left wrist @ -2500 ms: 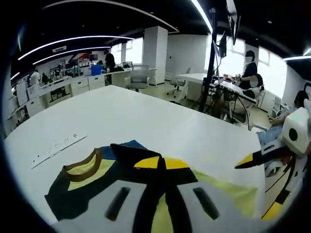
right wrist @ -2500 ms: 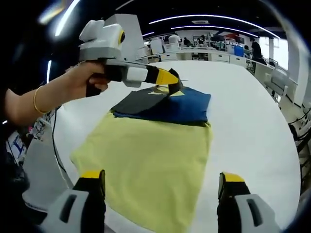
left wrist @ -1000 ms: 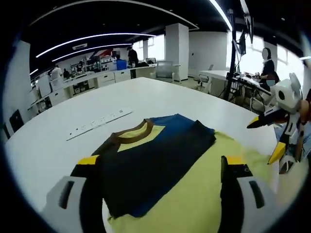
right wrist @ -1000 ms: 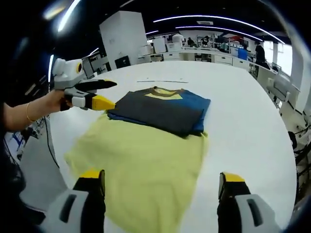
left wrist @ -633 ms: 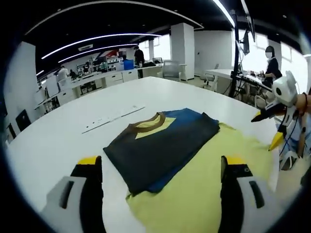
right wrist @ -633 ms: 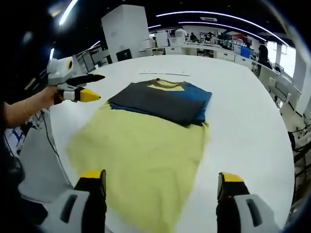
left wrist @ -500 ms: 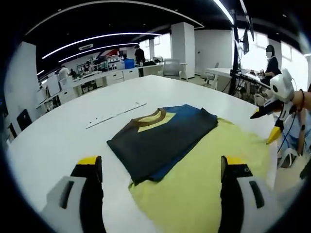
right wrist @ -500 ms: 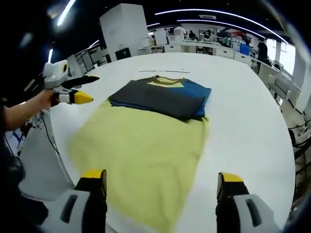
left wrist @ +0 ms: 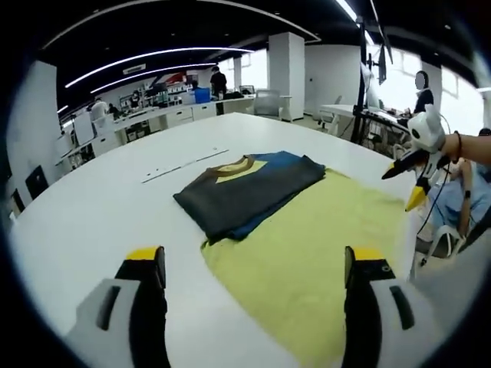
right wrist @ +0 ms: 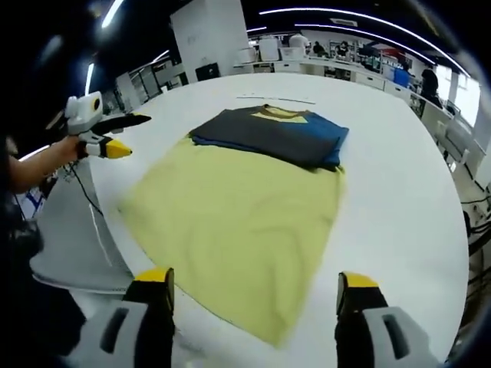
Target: Fold the garment on the visible template until the final outline fits inside the template.
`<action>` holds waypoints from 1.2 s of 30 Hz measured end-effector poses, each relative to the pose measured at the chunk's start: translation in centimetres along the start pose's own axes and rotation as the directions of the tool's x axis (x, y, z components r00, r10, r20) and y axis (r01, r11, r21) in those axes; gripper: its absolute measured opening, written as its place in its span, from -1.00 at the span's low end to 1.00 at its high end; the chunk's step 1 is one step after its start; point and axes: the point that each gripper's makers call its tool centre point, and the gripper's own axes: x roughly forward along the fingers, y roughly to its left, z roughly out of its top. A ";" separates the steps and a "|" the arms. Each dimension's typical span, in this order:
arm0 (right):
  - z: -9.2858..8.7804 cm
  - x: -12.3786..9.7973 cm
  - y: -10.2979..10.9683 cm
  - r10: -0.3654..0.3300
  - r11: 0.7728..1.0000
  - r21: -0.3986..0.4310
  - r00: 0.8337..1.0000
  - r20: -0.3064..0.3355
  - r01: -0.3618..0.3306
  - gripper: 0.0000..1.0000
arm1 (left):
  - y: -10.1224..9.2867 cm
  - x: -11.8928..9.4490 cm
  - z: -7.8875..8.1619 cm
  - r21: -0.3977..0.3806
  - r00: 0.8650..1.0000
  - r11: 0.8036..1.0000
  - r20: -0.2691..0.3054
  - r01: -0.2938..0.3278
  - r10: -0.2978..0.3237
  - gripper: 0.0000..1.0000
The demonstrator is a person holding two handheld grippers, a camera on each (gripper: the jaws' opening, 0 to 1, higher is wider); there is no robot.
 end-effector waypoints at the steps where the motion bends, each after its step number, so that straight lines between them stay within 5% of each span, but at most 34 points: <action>1: -0.2 0.0 0.1 0.004 1.000 -0.003 1.000 -0.002 -0.004 0.71 | -0.2 -0.2 -0.3 -0.002 1.000 1.000 -0.003 0.005 -0.005 0.82; 13: -1.3 -0.2 1.3 0.041 0.996 -0.080 0.999 -0.020 -0.042 0.48 | -2.8 -1.8 -4.0 -0.033 0.996 0.997 -0.050 0.076 -0.078 0.56; 19: -2.1 0.2 2.0 0.063 0.989 -0.131 0.997 -0.039 -0.067 0.32 | -4.6 -2.2 -5.0 -0.036 0.987 0.989 -0.066 0.145 -0.147 0.19; 36: -4.4 0.5 0.5 0.008 0.978 -0.205 0.995 -0.104 -0.029 0.07 | -8.1 -2.2 -9.4 0.045 0.943 0.962 -0.214 0.269 -0.254 -0.17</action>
